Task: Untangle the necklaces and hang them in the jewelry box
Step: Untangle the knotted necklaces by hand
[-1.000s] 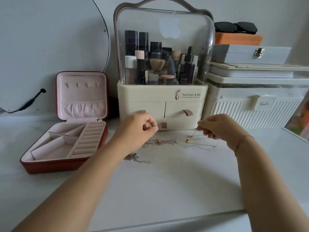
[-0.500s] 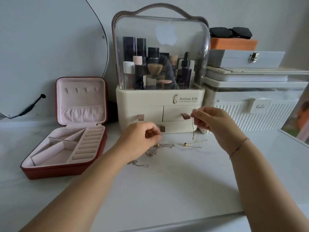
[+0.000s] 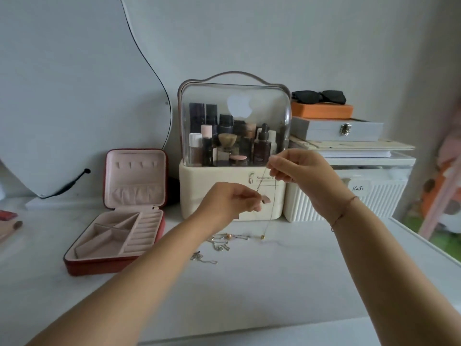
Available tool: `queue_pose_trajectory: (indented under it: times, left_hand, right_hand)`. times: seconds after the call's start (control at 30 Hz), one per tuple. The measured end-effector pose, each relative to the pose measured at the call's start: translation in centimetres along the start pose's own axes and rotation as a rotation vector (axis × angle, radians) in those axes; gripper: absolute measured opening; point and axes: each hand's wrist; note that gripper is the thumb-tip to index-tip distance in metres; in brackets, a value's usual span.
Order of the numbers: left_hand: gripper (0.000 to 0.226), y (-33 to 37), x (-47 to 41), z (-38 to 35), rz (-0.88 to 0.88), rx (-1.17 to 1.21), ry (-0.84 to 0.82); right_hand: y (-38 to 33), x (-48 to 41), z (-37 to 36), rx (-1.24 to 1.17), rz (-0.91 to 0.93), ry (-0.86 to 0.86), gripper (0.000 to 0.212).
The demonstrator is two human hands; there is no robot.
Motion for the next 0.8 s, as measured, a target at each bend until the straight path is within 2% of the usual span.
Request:
queue_pose_trajectory:
  times: [0.13,0.3,0.47,0.63,0.8]
  left_hand:
    - [0.005,1.5,0.6,0.5,-0.039,0.017,0.077]
    - [0.006,3.8,1.0,0.4,-0.062,0.035,0.067]
    - [0.013,4.3,1.5,-0.6,0.012,0.065,0.021]
    - [0.031,3.7,2.2,-1.6,0.063,0.240,-0.004]
    - [0.044,1.1,2.5,-2.5,0.179,0.163,0.011]
  right_hand:
    - [-0.6,1.2,1.0,0.004,-0.002,0.033,0.017]
    - [-1.7,1.9,1.0,0.034,-0.027,0.028,0.015]
    - [-3.6,1.6,0.8,-0.014,-0.042,-0.023,0.013]
    - [-4.2,1.0,0.7,-0.006,-0.057,-0.002,0.017]
    - [-3.6,0.0,0.5,0.080,-0.032,0.063,0.009]
Point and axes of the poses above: each hand's wrist, its own x-axis away from the middle knuckle, its own z-axis out of the back of the hand, y = z × x, and after that the axes turned 2 degrees about -y, right-handed
